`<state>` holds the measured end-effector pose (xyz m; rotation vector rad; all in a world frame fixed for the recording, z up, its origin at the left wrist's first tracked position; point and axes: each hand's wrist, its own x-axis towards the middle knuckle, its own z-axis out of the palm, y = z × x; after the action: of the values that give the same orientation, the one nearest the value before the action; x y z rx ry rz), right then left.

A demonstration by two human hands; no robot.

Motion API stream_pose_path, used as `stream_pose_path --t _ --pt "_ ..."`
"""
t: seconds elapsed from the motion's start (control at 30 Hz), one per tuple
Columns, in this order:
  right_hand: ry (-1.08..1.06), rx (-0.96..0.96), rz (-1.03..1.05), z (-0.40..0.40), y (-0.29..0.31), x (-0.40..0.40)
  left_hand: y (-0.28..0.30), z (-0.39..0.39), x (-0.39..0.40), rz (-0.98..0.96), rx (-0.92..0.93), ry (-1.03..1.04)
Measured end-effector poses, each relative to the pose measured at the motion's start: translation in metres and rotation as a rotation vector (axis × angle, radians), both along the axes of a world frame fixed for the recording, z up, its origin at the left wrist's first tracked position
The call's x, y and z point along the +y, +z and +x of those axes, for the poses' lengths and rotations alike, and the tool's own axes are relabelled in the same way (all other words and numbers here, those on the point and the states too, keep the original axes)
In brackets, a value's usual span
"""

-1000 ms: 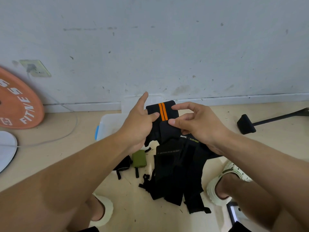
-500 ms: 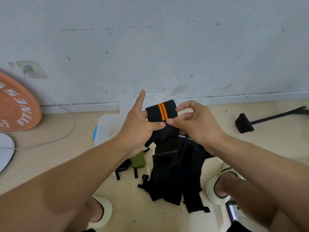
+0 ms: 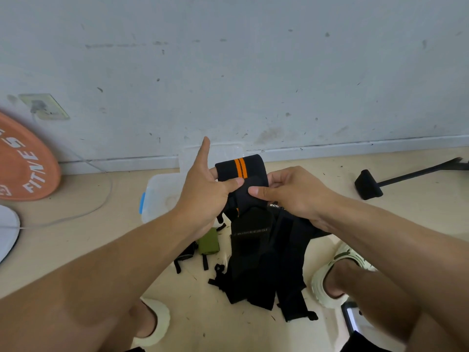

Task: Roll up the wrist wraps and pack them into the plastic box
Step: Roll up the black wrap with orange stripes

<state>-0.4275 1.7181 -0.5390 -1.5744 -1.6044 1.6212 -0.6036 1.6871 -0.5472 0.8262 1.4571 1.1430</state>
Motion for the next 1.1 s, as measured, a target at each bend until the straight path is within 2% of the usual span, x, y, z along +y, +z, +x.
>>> stream_pose_path --t 0.37,0.43,0.53,0.63,0.83,1.1 --pt "-0.076 0.008 0.017 0.0 -0.004 0.003 0.003 0.0 0.002 -0.134 -0.046 -0.026" --pt "-0.087 -0.079 0.188 0.002 -0.002 0.003 0.001 -0.001 0.004 -0.14 -0.049 -0.02" --pt "0.064 -0.314 0.534 0.005 0.001 0.004 -0.002 -0.001 0.005 -0.153 -0.036 -0.003" --pt "0.172 -0.371 0.635 0.004 0.001 0.003 -0.004 -0.003 0.007 -0.189 -0.065 0.026" --pt "0.164 -0.298 0.816 0.002 -0.002 -0.001 -0.003 0.002 0.004 -0.245 -0.168 0.065" --pt "0.366 -0.143 0.734 0.004 0.012 -0.012 -0.007 -0.007 0.012 -0.231 -0.119 0.19"
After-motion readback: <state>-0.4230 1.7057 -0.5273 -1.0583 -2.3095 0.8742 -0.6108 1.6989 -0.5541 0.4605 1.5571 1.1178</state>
